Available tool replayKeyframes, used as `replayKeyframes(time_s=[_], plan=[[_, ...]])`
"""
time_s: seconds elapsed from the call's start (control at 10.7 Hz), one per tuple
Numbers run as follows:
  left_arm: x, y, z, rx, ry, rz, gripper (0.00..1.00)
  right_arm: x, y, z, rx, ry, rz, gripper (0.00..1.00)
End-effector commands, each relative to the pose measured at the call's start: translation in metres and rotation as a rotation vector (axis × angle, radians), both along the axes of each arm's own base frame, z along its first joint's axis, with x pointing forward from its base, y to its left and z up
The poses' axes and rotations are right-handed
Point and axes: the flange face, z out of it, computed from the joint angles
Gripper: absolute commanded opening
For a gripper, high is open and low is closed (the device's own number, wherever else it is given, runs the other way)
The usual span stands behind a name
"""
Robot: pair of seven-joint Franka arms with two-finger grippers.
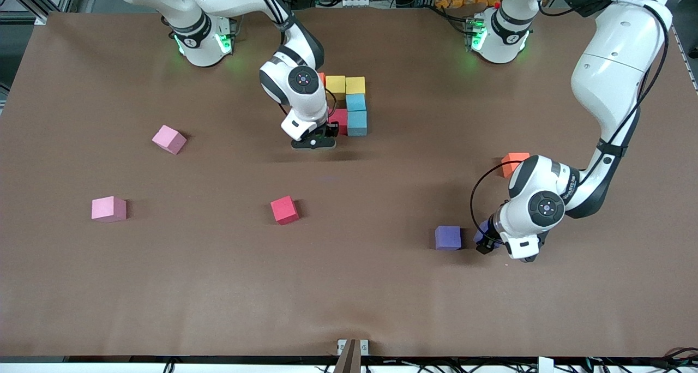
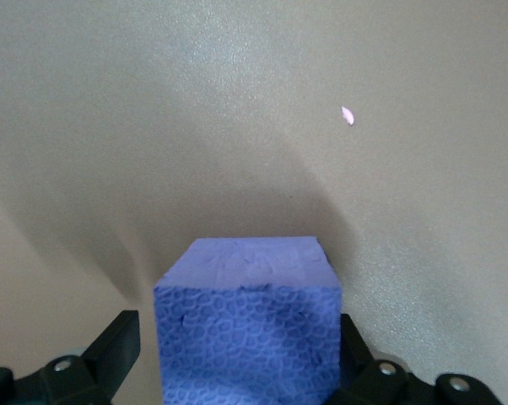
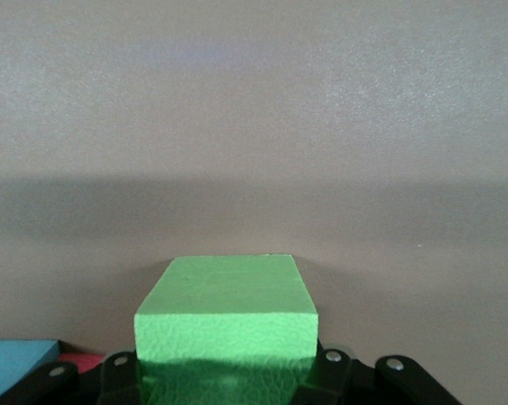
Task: Form number 2 with 11 blocks
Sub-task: 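Lower the green block beside the lavender block and open the right gripper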
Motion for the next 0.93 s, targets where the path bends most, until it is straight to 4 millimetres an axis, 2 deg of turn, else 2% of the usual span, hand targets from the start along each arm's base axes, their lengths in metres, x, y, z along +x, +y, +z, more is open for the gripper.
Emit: replayKeyframes(time_s=[0.0,0.65,0.74,0.84], plan=[[0.0012,-0.0003,-0.0001,0.02,-0.019,-0.008,1.0,-0.006,0.0013,0.0014,0.0,0.019,0.005,0.4],[0.0012,-0.0003,-0.0001,0.02,-0.019,-0.008,1.0,-0.0071,0.0021,-0.0007,0.012,0.039,-0.025,0.41],[0.0011,-0.0002,-0.0002,0.02,-0.018,-0.008,1.0,-0.0072,0.002,-0.0015,0.01,0.039,-0.024,0.44],[0.001,-0.0013,-0.0001,0.02,-0.019,-0.009,1.0,-0.0072,0.002,-0.0015,0.011,0.04,-0.027,0.53]])
